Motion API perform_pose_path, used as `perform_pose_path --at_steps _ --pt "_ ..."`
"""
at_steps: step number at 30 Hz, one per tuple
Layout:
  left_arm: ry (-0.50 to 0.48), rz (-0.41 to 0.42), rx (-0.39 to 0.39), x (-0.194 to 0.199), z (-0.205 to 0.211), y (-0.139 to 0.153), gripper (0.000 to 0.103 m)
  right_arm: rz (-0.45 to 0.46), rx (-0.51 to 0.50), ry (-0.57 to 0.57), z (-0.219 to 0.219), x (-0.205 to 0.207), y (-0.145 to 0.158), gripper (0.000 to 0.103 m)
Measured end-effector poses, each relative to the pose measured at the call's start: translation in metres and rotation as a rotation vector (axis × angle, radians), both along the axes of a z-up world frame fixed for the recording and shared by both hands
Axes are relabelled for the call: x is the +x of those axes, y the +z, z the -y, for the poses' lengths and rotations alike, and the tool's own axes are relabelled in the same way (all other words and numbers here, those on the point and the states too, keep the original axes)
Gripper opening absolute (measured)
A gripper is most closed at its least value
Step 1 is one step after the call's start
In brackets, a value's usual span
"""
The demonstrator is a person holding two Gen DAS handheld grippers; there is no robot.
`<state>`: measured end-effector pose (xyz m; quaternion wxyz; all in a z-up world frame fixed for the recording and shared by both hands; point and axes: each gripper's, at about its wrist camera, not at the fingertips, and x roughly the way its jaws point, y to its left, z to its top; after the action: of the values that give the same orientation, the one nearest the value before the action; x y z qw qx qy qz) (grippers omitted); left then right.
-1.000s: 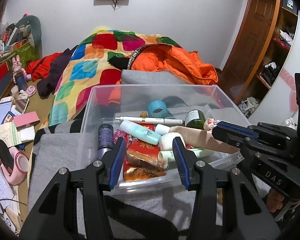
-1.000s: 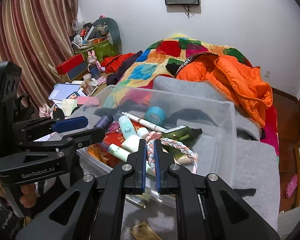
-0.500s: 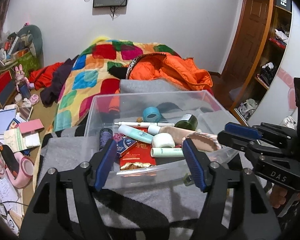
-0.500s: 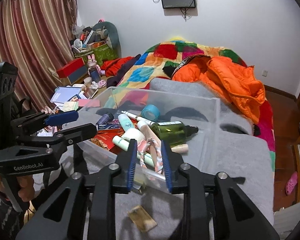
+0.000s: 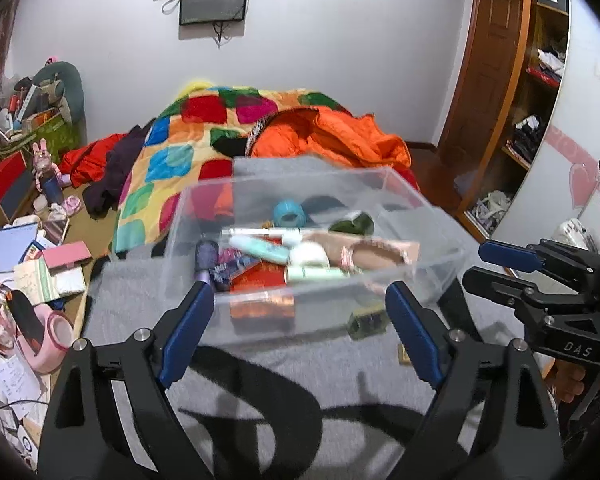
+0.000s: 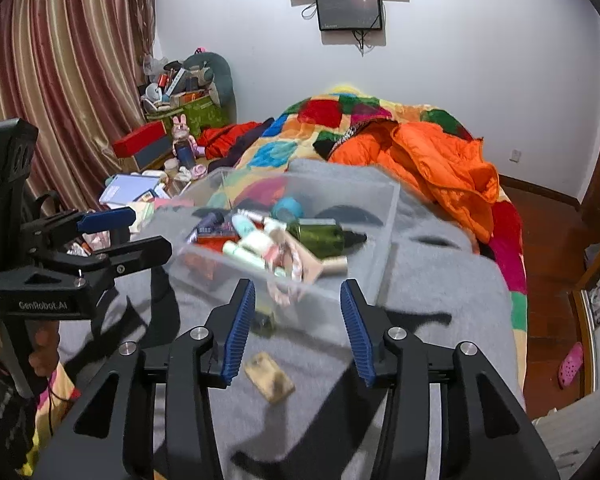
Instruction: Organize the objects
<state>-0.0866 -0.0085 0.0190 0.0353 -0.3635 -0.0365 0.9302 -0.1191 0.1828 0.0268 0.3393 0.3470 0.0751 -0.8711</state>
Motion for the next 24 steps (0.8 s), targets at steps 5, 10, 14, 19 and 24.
perform_pose_path --at_steps 5,10,14,19,24 --pt "-0.010 0.069 -0.004 0.001 -0.007 -0.026 0.088 0.067 0.041 0.022 0.000 0.006 -0.028 0.044" --pt "-0.016 0.123 0.021 -0.003 -0.011 -0.045 0.088 0.148 0.099 0.068 0.010 0.005 -0.060 0.044" --pt "-0.018 0.144 0.028 -0.008 -0.016 -0.051 0.088 0.158 0.141 0.103 0.020 0.007 -0.076 0.044" --pt "-0.019 0.161 0.036 -0.017 -0.026 -0.055 0.088 0.133 0.137 0.100 0.017 0.012 -0.077 0.028" --pt "-0.029 0.176 0.029 -0.028 -0.040 -0.058 0.087 0.140 0.099 0.044 -0.009 0.012 -0.075 0.027"
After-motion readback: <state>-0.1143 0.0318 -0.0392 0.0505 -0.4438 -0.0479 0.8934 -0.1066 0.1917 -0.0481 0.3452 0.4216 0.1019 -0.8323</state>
